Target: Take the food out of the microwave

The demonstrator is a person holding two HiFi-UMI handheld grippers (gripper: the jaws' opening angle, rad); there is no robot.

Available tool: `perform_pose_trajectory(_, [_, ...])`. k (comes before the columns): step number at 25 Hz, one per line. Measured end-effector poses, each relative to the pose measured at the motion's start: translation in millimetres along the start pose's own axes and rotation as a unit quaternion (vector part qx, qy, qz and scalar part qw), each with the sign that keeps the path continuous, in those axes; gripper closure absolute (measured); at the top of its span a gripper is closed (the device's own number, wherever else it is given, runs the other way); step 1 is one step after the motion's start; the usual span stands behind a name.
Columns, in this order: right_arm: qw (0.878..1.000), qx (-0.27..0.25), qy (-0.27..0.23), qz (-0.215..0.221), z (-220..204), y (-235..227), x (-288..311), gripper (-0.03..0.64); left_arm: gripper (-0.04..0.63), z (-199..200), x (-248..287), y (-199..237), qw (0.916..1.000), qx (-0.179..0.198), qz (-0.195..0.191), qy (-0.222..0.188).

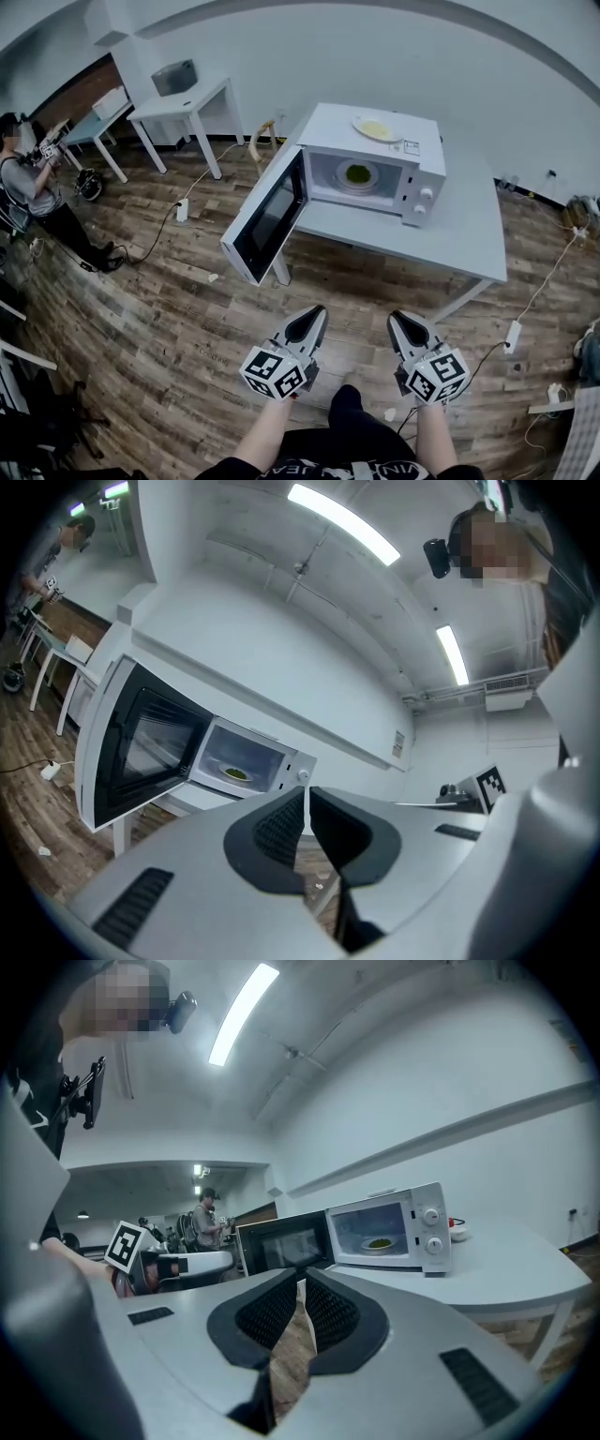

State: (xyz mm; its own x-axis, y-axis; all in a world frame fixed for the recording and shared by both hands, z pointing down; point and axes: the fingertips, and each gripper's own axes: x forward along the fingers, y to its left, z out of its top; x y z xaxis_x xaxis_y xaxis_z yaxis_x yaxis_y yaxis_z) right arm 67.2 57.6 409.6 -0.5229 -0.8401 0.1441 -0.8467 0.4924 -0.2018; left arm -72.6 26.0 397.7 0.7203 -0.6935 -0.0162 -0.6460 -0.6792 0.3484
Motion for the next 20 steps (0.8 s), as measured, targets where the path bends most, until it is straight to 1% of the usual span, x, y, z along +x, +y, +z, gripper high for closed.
perform_pose_trajectory(5, [1.000, 0.005, 0.010, 0.015, -1, -21, 26, 0.571, 0.571, -2, 27, 14, 0.9999, -0.003, 0.009, 0.006])
perform_pose_trajectory(11, [1.000, 0.015, 0.013, 0.024, 0, -49, 49, 0.571, 0.571, -3, 59, 31, 0.9995, -0.003, 0.030, 0.009])
perform_pose_trajectory(17, [0.999, 0.001, 0.020, 0.038, 1, -72, 64, 0.571, 0.571, -10, 90, 41, 0.9990, 0.000, 0.042, 0.013])
perform_pose_trajectory(20, [0.999, -0.004, 0.021, 0.042, -2, -83, 69, 0.571, 0.571, -13, 103, 43, 0.9989, 0.000, 0.046, 0.005])
